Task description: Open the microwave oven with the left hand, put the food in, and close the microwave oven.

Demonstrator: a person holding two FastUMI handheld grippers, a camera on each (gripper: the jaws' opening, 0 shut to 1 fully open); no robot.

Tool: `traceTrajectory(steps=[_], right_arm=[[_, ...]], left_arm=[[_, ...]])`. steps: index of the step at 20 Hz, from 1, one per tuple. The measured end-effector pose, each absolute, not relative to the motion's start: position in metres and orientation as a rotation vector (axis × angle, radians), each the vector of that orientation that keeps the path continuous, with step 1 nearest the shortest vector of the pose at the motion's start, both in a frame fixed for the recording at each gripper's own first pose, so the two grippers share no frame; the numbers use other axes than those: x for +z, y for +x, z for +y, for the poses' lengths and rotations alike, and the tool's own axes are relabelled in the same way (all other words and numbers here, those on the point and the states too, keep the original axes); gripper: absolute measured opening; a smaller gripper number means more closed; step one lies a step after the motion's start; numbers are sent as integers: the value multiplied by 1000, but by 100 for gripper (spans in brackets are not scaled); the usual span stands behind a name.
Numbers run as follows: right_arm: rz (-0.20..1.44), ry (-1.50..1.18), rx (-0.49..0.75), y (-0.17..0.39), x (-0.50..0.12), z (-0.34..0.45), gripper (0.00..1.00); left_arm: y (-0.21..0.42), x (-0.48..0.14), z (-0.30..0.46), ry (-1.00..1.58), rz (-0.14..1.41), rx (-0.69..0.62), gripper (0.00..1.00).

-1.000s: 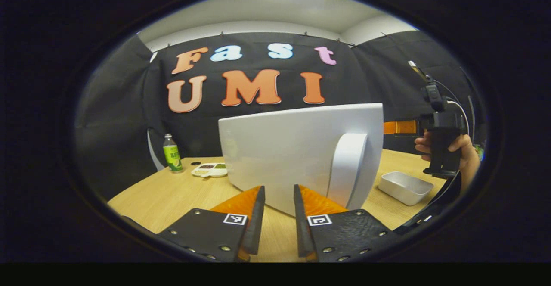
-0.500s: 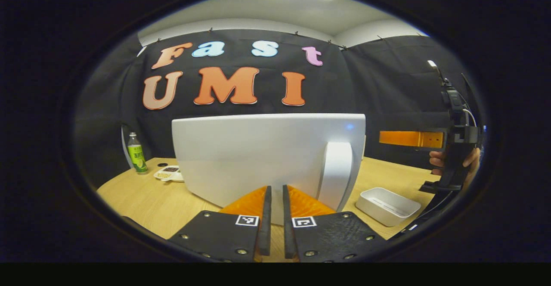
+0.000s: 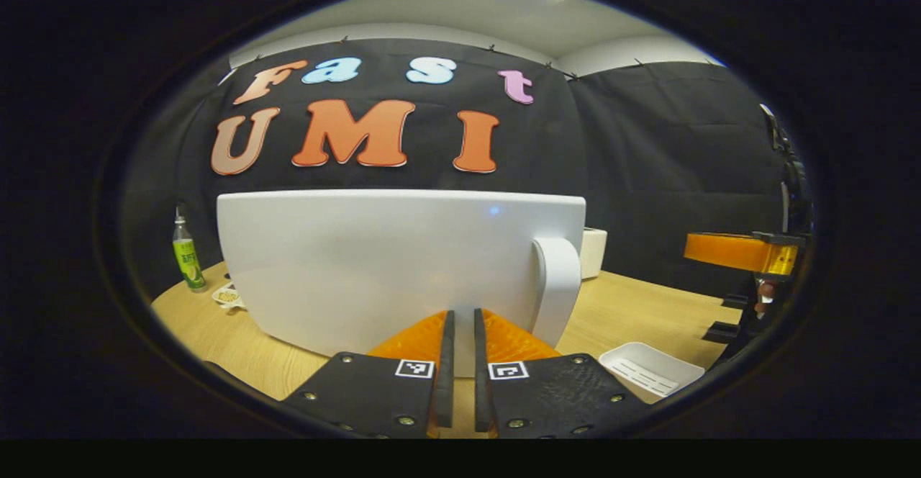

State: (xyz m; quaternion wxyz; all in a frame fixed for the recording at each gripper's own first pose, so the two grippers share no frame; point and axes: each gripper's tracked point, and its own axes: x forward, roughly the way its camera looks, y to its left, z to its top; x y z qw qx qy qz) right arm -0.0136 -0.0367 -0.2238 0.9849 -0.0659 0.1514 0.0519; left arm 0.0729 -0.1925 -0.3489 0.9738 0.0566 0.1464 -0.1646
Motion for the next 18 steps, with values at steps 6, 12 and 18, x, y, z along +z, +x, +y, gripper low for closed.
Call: traceTrajectory(steps=[6, 12, 18], right_arm=[[276, -139, 63, -19, -213, -66, 76], [292, -133, 32, -24, -220, -89, 76], [300, -145, 18, -20, -226, -95, 76]], left_arm=[[110, -369, -210, 173, 306, -319, 12], [140, -379, -219, 216, 304, -282, 12], [149, -383, -227, 237, 287, -267, 1]])
